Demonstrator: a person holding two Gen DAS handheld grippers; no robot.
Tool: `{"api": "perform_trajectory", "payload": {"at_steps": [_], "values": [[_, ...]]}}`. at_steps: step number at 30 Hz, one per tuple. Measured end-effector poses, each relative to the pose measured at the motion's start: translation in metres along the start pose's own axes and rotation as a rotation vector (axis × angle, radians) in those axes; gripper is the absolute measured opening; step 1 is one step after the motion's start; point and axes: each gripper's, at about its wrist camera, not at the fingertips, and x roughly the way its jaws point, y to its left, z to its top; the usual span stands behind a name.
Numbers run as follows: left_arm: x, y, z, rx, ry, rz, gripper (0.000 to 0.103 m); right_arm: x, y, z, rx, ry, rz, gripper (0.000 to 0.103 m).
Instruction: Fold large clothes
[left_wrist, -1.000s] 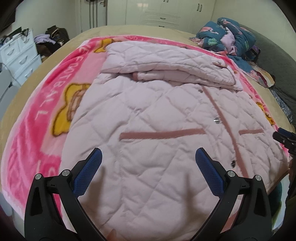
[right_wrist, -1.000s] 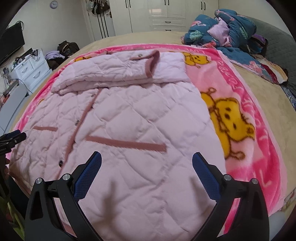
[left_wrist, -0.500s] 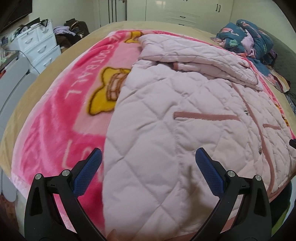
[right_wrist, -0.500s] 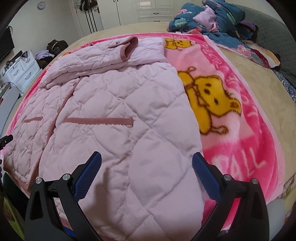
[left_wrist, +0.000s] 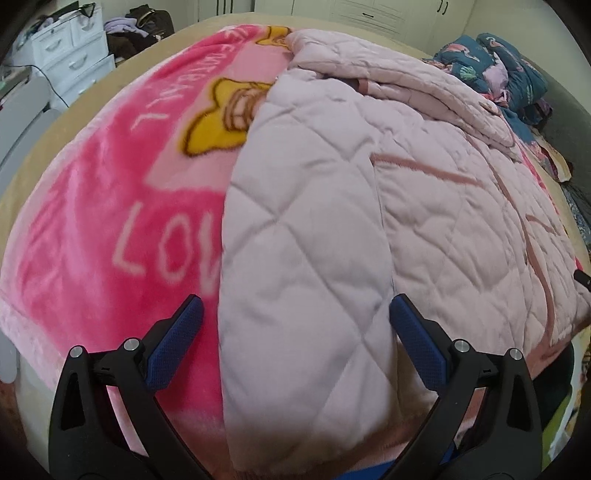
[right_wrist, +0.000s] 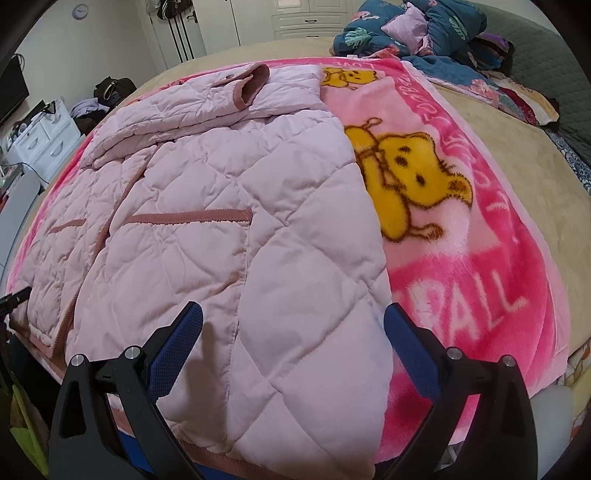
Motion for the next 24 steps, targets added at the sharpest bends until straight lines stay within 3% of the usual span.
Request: {"api": "perform_trajectory", "payload": {"at_steps": [8,10,13,15,17,24], "values": [[-0.008,-0.027,-0.015,0.079,-0.006,-0.043,0.094,-0.004,-0.013,-0.007,0.023,0.016,-0.004,0.098],[-0.010,-0.035,-0.013,0.098,-0.015,-0.053,0.089,-0.006,-0.017,-0.010,0.030,0.020,-0.003,0.098],[-0.015,-0.041,-0.009,0.109,-0.036,-0.053,0.067,-0.008,-0.022,-0.014,0.038,0.028,0.002,0.098],[-0.021,-0.046,-0.006,0.140,-0.079,-0.017,0.032,-0.009,-0.026,-0.018,0.048,0.037,0.006,0.098],[-0.026,-0.045,-0.002,0.146,-0.107,-0.014,0.018,-0.010,-0.030,-0.021,0.060,0.052,0.020,0.098],[-0.034,-0.044,0.008,0.152,-0.132,-0.048,0.014,-0.010,-0.036,-0.035,0.101,0.088,0.091,0.098]]}}
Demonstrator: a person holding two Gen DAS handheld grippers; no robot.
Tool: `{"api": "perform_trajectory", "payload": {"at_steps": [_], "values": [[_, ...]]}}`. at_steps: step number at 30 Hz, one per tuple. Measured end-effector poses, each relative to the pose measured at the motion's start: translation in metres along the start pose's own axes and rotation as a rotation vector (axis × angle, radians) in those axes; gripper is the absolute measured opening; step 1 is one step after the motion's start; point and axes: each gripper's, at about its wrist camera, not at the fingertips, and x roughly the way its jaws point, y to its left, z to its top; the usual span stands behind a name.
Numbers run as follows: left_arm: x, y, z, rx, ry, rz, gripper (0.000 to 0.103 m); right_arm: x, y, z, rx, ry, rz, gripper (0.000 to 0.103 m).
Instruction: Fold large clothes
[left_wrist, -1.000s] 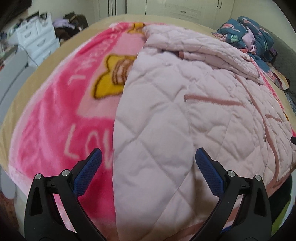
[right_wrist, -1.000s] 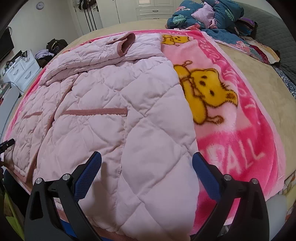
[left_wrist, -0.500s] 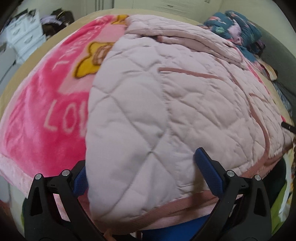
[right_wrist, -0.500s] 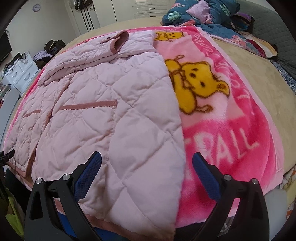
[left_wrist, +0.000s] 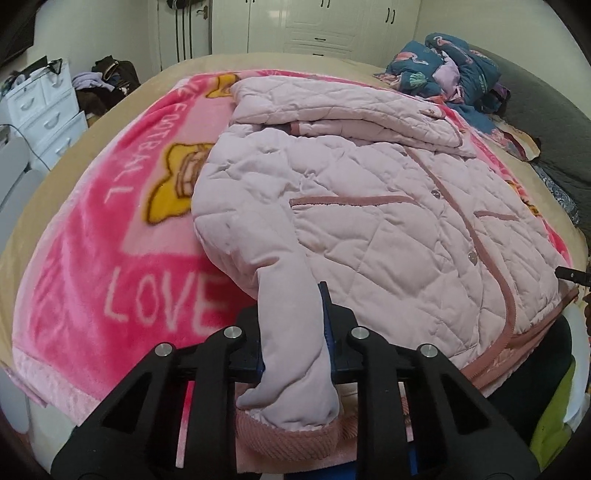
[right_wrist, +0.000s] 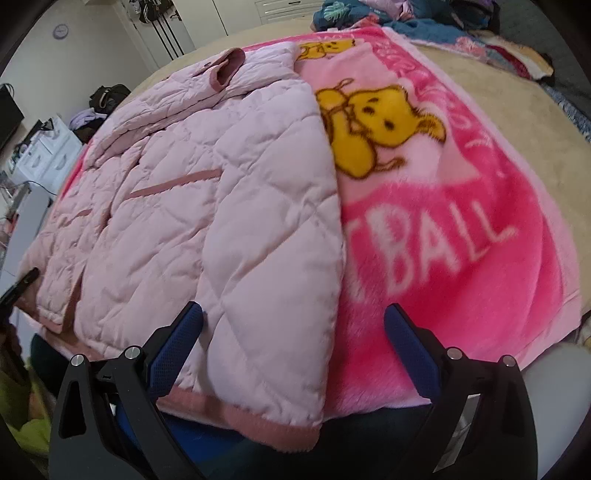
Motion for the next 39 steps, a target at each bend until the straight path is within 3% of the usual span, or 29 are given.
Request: {"api": "perform_trajectory", "payload": {"at_steps": [4,7,11,12,14,17,22,24,28,32,33,35,37,39], "values": [[0.000,0.000,-0.001,-0.002,0.005,0.003,0.014,0.005,0.006,-0.009,-0.015,0.045,0.051,0.096],[0.000,0.003,-0.002,-0.013,0.009,-0.004,0.014,0.007,0.008,-0.015,0.040,0.044,0.142,0.069],[0.002,0.006,-0.004,-0.017,0.012,-0.005,0.014,0.009,0.011,-0.017,0.052,0.037,0.158,0.066],[0.002,0.005,-0.004,-0.015,0.012,-0.005,0.014,0.009,0.011,-0.017,0.054,0.039,0.165,0.060],[0.002,0.006,-0.005,-0.010,0.013,0.001,0.014,0.005,0.012,-0.016,0.048,0.033,0.178,0.038],[0.004,0.009,-0.008,-0.023,0.020,0.004,0.016,-0.010,0.021,-0.010,-0.002,-0.012,0.212,0.026],[0.010,0.016,-0.014,-0.054,0.052,0.005,0.025,-0.023,0.036,0.001,-0.080,-0.043,0.213,0.025],[0.011,0.019,-0.017,-0.064,0.061,0.002,0.032,-0.016,0.034,-0.002,-0.072,-0.021,0.209,0.028],[0.012,0.025,-0.030,-0.084,0.083,-0.001,0.043,0.004,0.018,-0.012,-0.004,0.041,0.195,0.046],[0.014,0.031,-0.040,-0.128,0.101,-0.030,0.052,0.011,0.009,-0.018,0.044,0.035,0.236,0.048],[0.015,0.033,-0.043,-0.149,0.104,-0.043,0.052,0.011,0.008,-0.018,0.041,0.032,0.237,0.047],[0.016,0.035,-0.046,-0.166,0.101,-0.058,0.052,0.008,0.012,-0.018,0.013,0.018,0.244,0.033],[0.015,0.032,-0.044,-0.156,0.094,-0.058,0.042,0.002,0.014,-0.016,-0.013,-0.007,0.249,0.026],[0.010,0.026,-0.041,-0.132,0.078,-0.058,0.025,-0.007,0.015,-0.014,-0.020,-0.045,0.277,0.023]]}}
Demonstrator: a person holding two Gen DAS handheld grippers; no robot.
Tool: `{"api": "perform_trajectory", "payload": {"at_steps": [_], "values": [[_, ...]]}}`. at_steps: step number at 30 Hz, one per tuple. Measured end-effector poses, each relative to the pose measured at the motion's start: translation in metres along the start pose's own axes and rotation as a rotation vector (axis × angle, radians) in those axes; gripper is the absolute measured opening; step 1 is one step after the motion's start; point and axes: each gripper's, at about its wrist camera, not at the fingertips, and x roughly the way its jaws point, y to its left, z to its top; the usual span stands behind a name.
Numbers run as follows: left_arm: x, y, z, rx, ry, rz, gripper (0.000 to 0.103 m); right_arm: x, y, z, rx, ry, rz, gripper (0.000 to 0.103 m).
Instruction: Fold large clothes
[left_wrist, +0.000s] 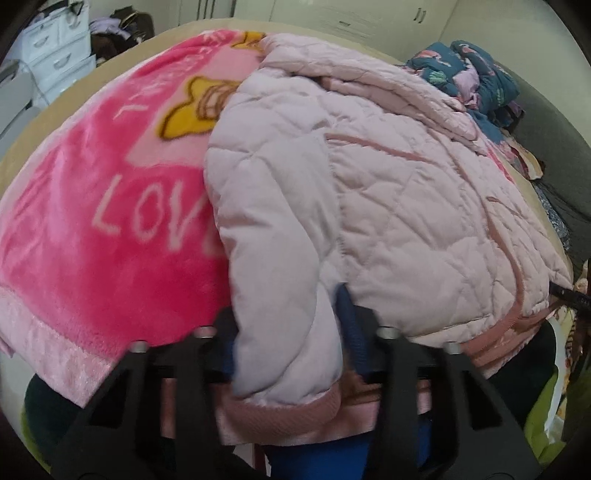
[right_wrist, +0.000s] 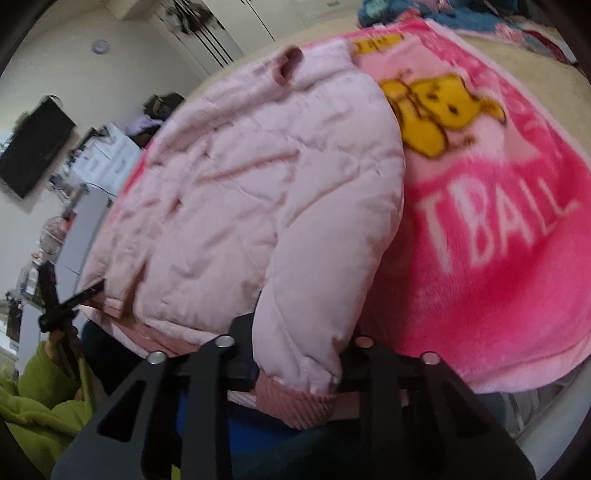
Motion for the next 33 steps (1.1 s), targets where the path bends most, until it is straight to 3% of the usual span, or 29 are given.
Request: {"api": "perform_trajectory", "payload": {"at_steps": [5,16,33], "values": [[-0.014,-0.008,0.012,0.002,-0.058,-0.016,0.015,-0.014,0.009,0.010,-0.033,-0.067,0.020,0.020],[-0.055,-0.031,0.065,0.058,-0.230,-0.060,0.012,-0.036,0.022,0.033,-0.059,-0.188,0.046,0.018],[-0.058,-0.053,0.115,0.097,-0.297,-0.083,0.012,-0.040,0.036,0.074,-0.080,-0.246,0.037,0.017]]}}
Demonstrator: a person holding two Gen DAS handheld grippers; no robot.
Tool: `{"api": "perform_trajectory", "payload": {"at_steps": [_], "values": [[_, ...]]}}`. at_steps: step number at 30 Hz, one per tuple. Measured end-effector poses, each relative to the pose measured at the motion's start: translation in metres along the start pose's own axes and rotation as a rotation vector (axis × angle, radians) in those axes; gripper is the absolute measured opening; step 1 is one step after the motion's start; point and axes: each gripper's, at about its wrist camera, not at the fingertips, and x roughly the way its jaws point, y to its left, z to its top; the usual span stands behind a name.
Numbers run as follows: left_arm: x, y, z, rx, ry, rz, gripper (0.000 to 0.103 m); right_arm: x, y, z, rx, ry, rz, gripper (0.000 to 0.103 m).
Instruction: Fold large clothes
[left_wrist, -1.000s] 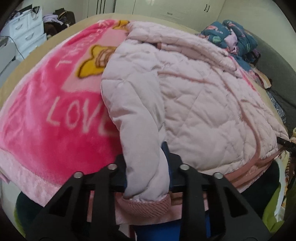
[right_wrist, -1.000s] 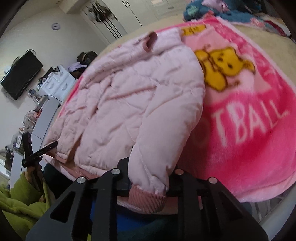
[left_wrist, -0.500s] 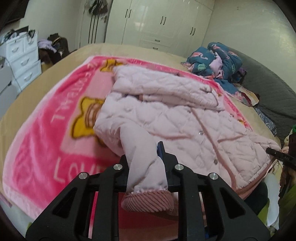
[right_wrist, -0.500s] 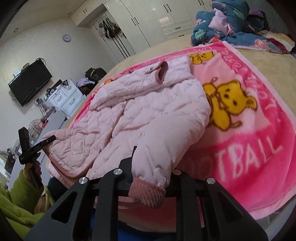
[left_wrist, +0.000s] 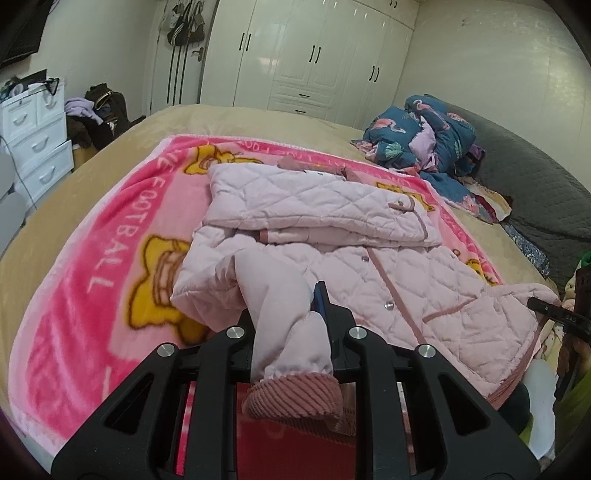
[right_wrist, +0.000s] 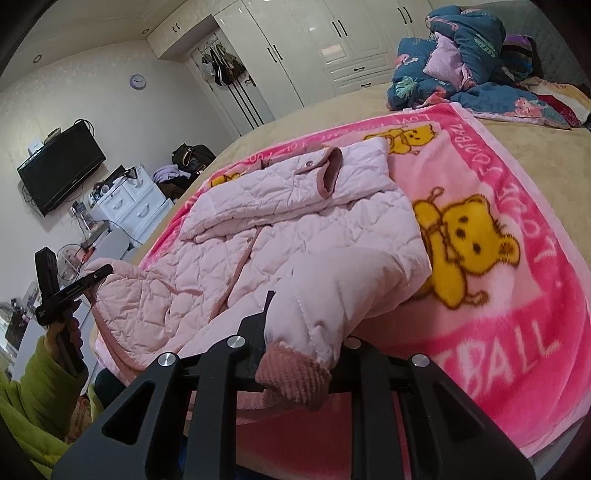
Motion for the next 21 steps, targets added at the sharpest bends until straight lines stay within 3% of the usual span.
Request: {"api": "perform_trajectory", "payload": {"at_steps": [21], "values": [[0.030,0.014,0.054,-0.031,-0.030,0.012,0.012,0.019,0.002,0.071,0.015,-0.081,-0.019,0.017]]}}
